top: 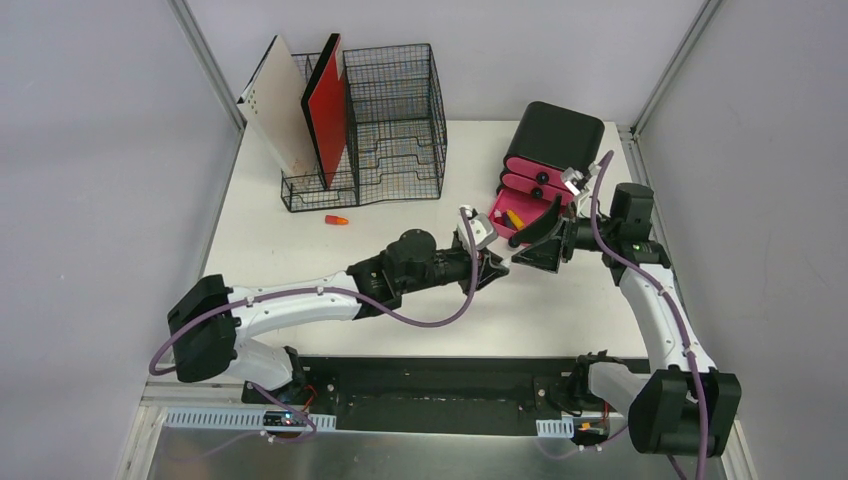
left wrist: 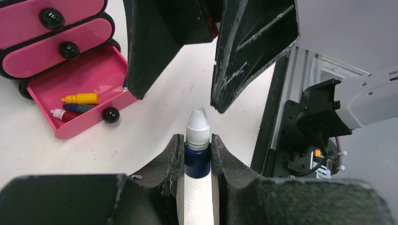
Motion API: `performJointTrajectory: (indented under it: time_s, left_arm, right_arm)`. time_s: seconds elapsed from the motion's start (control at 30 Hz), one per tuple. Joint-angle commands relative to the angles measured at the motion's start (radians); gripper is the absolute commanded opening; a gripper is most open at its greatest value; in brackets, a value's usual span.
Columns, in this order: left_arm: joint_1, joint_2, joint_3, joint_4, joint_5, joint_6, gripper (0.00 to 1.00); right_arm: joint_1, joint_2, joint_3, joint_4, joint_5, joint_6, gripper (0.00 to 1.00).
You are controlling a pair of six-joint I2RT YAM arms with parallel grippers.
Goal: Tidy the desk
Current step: Pick up the stationery from the center of the board.
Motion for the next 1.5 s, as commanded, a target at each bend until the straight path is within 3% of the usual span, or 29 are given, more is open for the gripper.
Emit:
performJointTrajectory:
  time_s: [0.0, 0.27, 0.53, 0.73, 0.97, 1.1, 1.3, 1.47]
  left_arm:
    - [-0.009, 0.020, 0.066, 0.031, -0.016, 0.050, 0.00]
    - [-0.009, 0.051, 0.100, 0.005, -0.017, 0.051, 0.00]
    - [-0.011, 0.072, 0.127, -0.029, -0.028, 0.069, 0.00]
    - [-0.010, 0.071, 0.135, -0.046, -0.087, 0.078, 0.00]
    - [-0.011, 0.077, 0.145, -0.051, -0.145, 0.074, 0.00]
    - [-0.011, 0.089, 0.158, -0.053, -0.153, 0.071, 0.07]
    - [-0.010, 0.104, 0.161, -0.050, -0.172, 0.057, 0.30]
    - [-0.010, 0.123, 0.155, -0.040, -0.188, 0.048, 0.42]
  right_arm:
    - [0.022, 0.008, 0.060, -0.050, 0.042, -0.046, 0.92]
    - [0.059, 0.026, 0.080, -0.121, 0.041, -0.093, 0.79]
    - [0.075, 0.034, 0.082, -0.123, 0.034, -0.089, 0.50]
    - [0.080, 0.041, 0.085, -0.126, 0.020, -0.089, 0.21]
    - [0.080, 0.049, 0.084, -0.128, 0.035, -0.094, 0.01]
    - [0.081, 0.049, 0.082, -0.129, 0.045, -0.103, 0.00]
    - [0.081, 0.047, 0.082, -0.133, 0.092, -0.119, 0.00]
    - [0.081, 0.055, 0.079, -0.133, 0.149, -0.135, 0.00]
